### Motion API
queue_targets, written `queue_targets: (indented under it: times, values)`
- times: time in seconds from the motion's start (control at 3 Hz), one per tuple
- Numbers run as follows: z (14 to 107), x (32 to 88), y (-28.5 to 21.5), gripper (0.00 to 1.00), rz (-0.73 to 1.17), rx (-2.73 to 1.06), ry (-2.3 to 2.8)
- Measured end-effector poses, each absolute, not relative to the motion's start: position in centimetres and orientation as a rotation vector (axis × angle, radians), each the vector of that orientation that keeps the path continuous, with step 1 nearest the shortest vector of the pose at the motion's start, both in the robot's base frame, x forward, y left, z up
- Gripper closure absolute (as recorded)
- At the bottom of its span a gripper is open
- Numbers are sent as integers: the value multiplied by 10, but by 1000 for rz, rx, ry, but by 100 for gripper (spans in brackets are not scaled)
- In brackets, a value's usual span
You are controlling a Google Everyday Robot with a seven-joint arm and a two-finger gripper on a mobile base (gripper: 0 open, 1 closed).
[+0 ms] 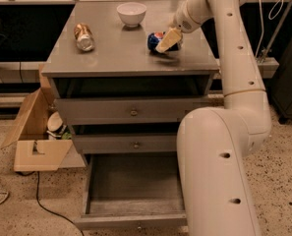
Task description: Pick pepsi can from bottom drawer and place on counter
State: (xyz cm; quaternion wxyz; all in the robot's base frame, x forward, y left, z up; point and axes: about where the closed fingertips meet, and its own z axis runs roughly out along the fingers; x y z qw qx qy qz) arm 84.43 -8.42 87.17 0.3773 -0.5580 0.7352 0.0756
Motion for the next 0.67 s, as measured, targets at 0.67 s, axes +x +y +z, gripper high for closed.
queue_targets:
  times: [0.67]
  values:
    - [909, 841, -112, 0, 145, -1378, 1820]
